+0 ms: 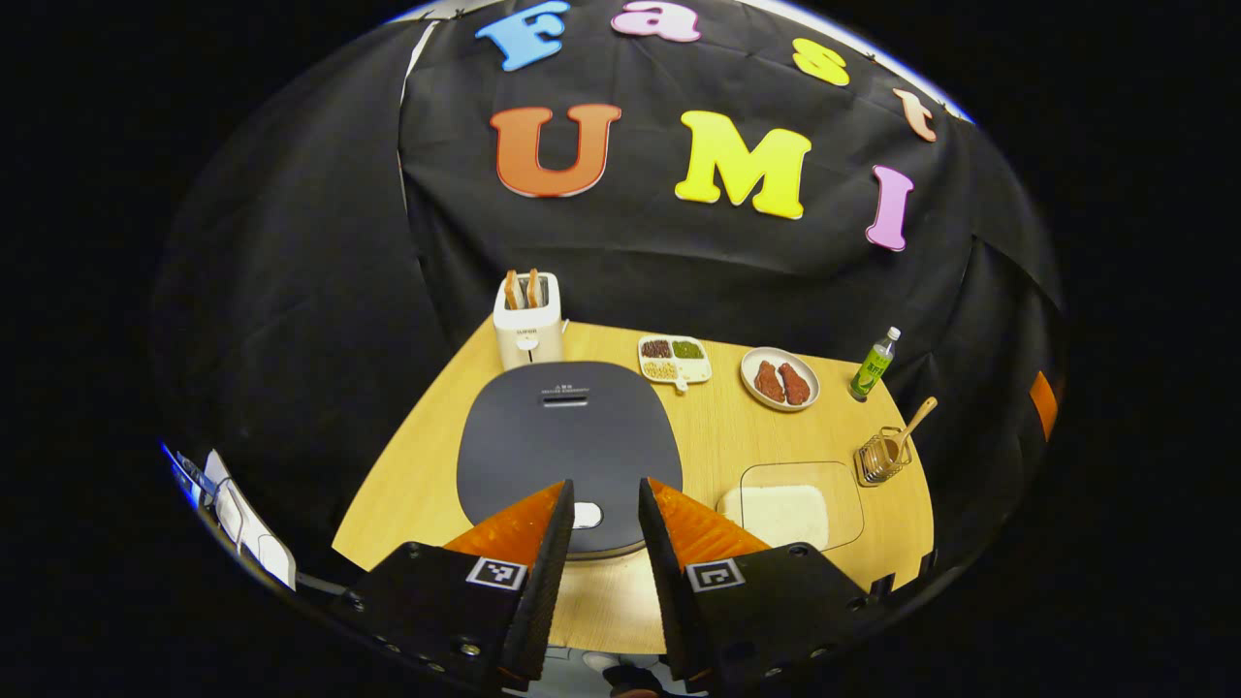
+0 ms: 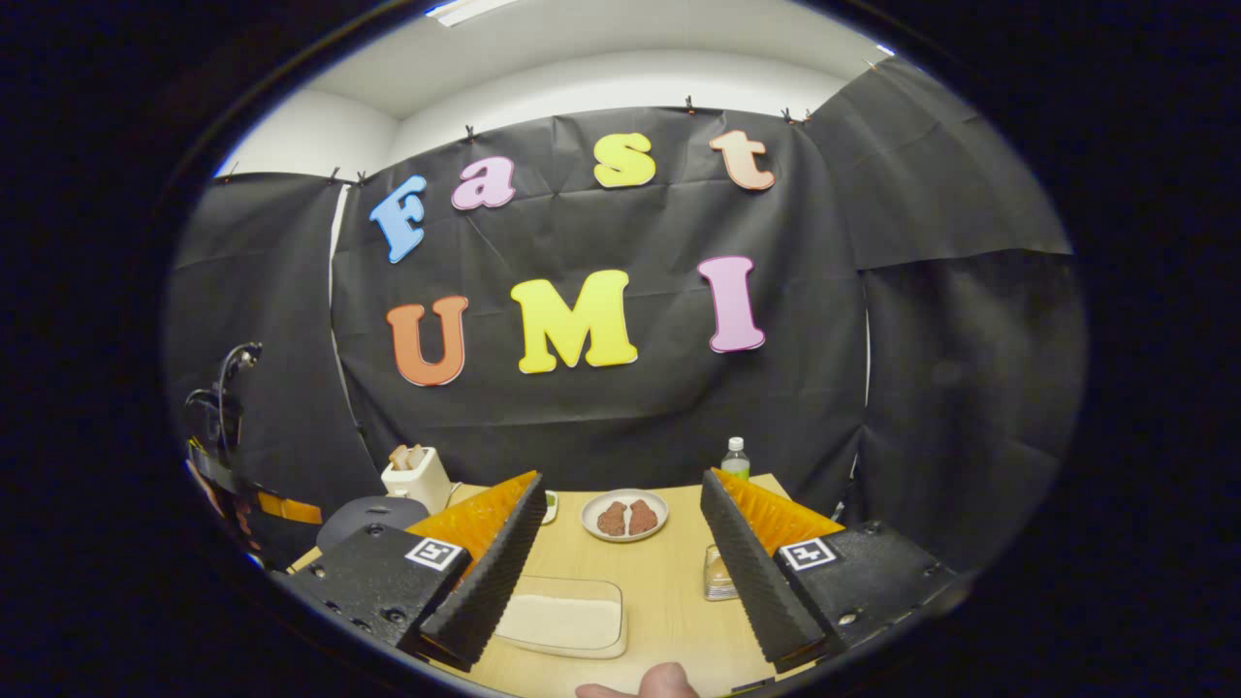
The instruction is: Close the left gripper, press the button to open the rice cooker; take a wooden spoon from the chopstick holder with the right hand, scoop a spoonful of rice and pour it into the rice cooker, then put the wooden spoon back into the chopstick holder.
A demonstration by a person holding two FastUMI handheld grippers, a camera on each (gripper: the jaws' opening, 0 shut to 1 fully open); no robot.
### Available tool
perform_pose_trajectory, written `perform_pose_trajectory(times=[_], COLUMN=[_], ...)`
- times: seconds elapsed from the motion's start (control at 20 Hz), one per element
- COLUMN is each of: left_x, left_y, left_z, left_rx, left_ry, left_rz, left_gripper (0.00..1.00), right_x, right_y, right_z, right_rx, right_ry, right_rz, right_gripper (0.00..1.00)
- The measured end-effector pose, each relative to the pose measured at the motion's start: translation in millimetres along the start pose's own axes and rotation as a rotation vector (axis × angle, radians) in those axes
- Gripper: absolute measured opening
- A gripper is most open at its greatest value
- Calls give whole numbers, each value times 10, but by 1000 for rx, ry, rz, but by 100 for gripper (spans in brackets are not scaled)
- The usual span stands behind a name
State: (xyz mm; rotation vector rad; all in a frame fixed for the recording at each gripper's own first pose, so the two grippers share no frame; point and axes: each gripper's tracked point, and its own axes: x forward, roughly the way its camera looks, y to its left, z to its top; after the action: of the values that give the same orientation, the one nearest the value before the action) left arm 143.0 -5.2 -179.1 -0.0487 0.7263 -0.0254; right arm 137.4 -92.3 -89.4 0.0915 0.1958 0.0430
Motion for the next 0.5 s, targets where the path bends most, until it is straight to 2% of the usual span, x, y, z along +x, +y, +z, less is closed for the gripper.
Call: perform_pose_trajectory(times=[0.05,0.1,0.15,0.25,0.3,0.35,0.5], left_x=[115,170,202,325,503,564,566], left_y=[90,171,193,242,246,238,248], left_z=[-51,-74,-111,-137,-216,-226,-297], left_rx=[-29,-46,-58,-53,-61,-65,-48], left_ry=[23,50,86,110,122,155,208], left_rz=[18,39,35,25,34,11,-7], left_gripper=[46,46,0,5,4,0,0], right_x=[18,33,33,51,59,62,67], right_y=[-34,-69,-94,-153,-176,-200,-265], right_z=[-11,-15,-24,-44,-56,-77,-112], right_rx=[2,7,10,12,13,16,17], right_ry=[4,6,8,10,14,18,25], right_rz=[-5,-11,-14,-27,-33,-38,-56], right_gripper=[100,100,100,100,100,100,100])
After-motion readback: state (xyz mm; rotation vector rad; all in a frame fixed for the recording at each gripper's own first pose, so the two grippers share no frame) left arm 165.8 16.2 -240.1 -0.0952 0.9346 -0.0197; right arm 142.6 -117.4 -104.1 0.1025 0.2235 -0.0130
